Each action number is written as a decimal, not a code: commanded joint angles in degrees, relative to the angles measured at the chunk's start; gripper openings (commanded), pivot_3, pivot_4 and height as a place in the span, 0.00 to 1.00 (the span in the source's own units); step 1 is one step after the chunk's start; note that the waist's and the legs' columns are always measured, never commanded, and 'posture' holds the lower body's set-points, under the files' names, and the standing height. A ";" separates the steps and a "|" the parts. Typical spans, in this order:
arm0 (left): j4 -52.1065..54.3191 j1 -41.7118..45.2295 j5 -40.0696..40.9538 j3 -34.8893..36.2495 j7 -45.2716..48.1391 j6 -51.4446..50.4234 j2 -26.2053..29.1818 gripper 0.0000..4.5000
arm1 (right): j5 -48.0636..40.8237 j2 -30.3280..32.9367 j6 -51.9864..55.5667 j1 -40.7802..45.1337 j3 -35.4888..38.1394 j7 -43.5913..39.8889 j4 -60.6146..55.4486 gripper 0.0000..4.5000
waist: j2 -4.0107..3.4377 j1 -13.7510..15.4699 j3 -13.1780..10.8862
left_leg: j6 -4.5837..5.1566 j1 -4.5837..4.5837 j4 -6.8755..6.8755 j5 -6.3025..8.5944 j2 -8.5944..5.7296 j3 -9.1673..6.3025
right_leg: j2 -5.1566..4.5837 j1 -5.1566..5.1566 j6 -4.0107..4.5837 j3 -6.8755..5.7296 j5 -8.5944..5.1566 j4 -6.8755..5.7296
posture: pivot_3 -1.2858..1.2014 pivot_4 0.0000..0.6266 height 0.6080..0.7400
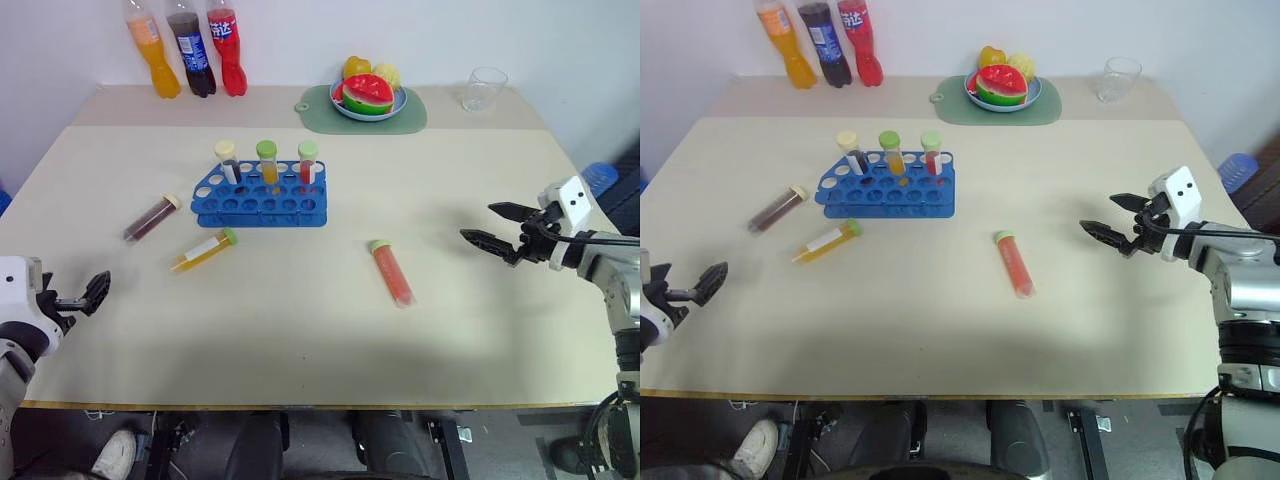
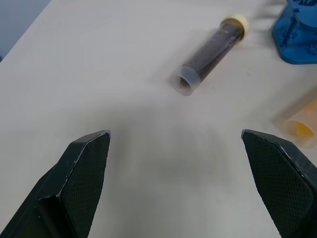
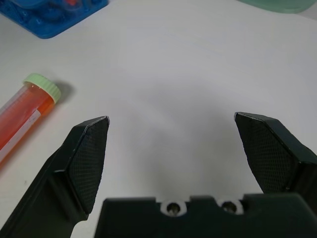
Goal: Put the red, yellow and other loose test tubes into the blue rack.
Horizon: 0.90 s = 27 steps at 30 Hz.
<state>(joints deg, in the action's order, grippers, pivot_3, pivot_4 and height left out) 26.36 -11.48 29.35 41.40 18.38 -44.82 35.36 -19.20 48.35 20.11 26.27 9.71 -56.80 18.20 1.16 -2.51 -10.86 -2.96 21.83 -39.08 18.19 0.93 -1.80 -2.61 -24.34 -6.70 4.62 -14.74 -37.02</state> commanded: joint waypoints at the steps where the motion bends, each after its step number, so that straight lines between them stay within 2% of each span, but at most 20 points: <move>1: 2.14 -0.23 0.17 1.43 -0.49 0.16 -0.05 0.97 | 0.20 0.08 -1.55 1.56 0.73 -0.27 0.06 1.00 | 0.00 0.00 0.00 | 0.00 0.00 0.00 0.00 0.00 0.00 | 0.00 0.00 0.00 0.00 0.00 0.00 | 0.52 0.24 0.95; 16: -0.53 4.62 -0.63 -2.24 -0.24 1.10 0.37 0.97 | -0.19 -2.43 3.71 0.09 0.41 5.12 -7.80 1.00 | 0.00 0.03 0.00 | 0.00 0.00 0.00 0.00 0.00 -0.01 | 0.00 0.00 0.00 0.00 0.00 -0.02 | 0.52 0.24 0.95; 22: 0.68 8.11 -0.47 -7.96 1.15 1.84 0.48 0.97 | 2.36 -1.00 14.59 2.49 -3.28 9.68 -13.83 1.00 | 0.01 0.04 0.00 | 0.00 0.00 -0.02 0.00 0.00 -0.02 | 0.00 0.00 0.00 0.00 0.00 -0.04 | 0.52 0.24 0.95; 25: 2.48 9.44 0.09 -11.93 2.63 3.21 -0.71 0.97 | 0.28 -0.89 27.36 4.77 -4.18 12.36 -20.10 1.00 | 0.00 0.00 0.00 | -0.01 0.01 -0.01 0.00 0.00 -0.02 | 0.00 -0.03 0.00 0.00 0.00 -0.05 | 0.52 0.24 0.95; 27: 3.28 11.28 1.01 -15.38 3.22 3.17 -1.96 0.97 | -2.87 -1.80 41.00 7.44 -4.64 14.32 -24.45 1.00 | -0.01 0.06 0.00 | 0.00 0.02 -0.01 0.00 0.00 -0.03 | 0.00 -0.04 0.00 0.00 0.00 -0.05 | 0.52 0.24 0.95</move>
<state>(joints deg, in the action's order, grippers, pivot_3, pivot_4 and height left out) 27.28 -1.19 29.40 27.80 21.02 -42.99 33.63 -19.54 46.12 52.95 31.59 4.63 -43.79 -1.64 1.15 -2.46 -10.86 -2.96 21.85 -39.10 18.19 0.93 -1.84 -2.61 -24.37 -6.70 4.63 -14.74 -37.09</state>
